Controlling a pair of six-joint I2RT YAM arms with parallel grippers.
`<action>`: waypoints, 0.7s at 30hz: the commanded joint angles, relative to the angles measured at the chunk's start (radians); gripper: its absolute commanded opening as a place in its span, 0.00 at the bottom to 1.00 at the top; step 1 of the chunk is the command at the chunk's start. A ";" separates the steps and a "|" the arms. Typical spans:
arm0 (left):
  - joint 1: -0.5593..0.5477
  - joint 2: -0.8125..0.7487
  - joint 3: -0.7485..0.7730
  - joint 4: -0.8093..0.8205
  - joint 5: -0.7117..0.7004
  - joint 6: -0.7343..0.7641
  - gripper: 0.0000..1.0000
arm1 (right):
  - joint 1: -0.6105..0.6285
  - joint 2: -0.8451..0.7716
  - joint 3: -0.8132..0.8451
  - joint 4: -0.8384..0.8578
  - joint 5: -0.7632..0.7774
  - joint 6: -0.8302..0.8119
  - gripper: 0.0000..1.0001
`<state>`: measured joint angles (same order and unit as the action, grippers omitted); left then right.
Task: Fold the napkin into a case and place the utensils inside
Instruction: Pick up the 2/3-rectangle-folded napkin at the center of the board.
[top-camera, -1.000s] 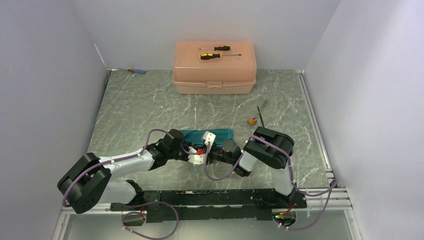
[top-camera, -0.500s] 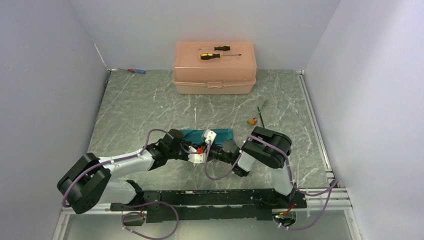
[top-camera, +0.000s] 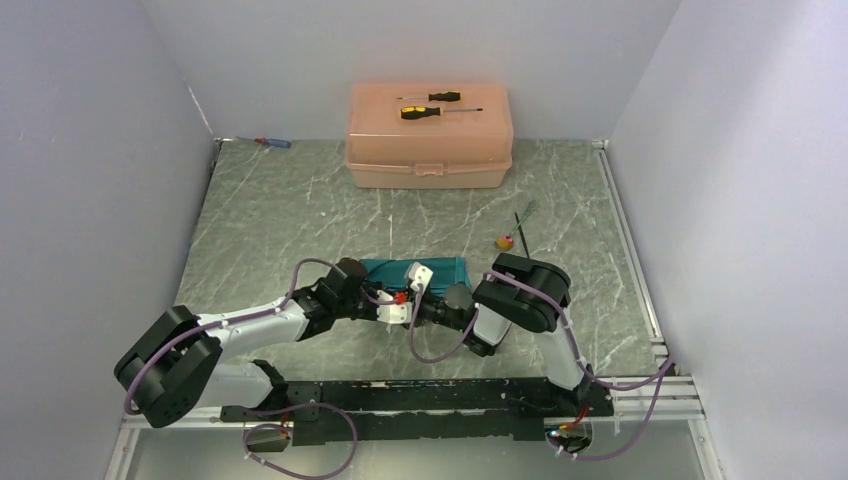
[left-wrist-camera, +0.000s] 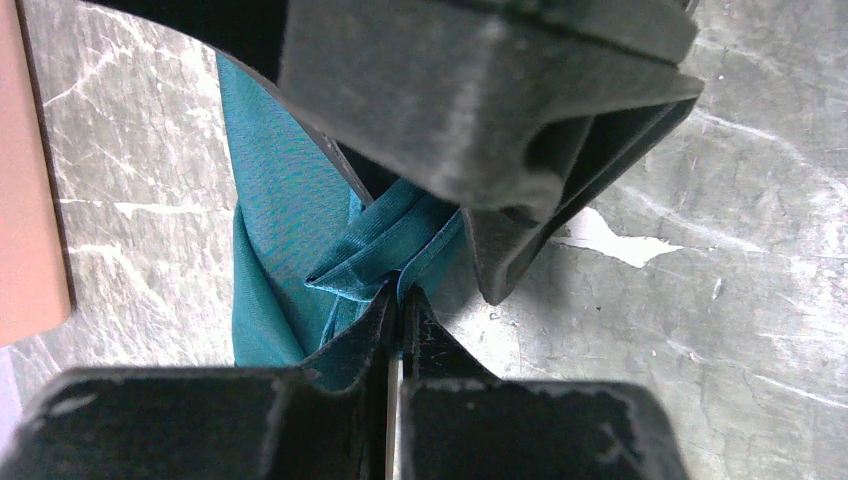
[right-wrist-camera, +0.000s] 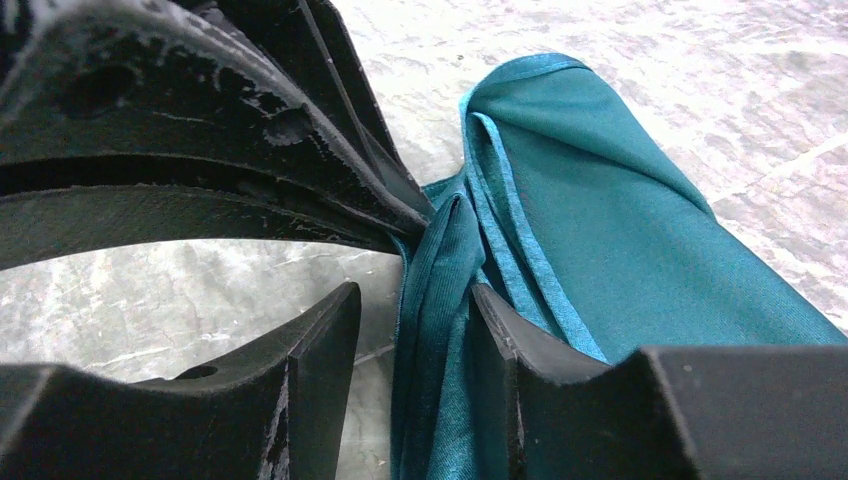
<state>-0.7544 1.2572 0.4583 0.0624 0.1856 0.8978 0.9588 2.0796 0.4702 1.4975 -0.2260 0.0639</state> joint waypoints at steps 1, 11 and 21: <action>-0.003 -0.009 0.025 0.012 -0.005 -0.029 0.05 | 0.002 -0.009 -0.002 0.144 -0.038 0.006 0.49; -0.004 -0.021 0.026 -0.001 -0.012 -0.040 0.23 | 0.001 -0.001 0.001 0.154 0.031 -0.004 0.07; 0.139 -0.119 0.119 -0.293 0.040 -0.193 0.62 | 0.002 -0.008 -0.008 0.131 0.018 0.011 0.00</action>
<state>-0.6979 1.1980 0.4999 -0.0986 0.1795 0.8021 0.9588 2.0796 0.4675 1.5055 -0.2062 0.0574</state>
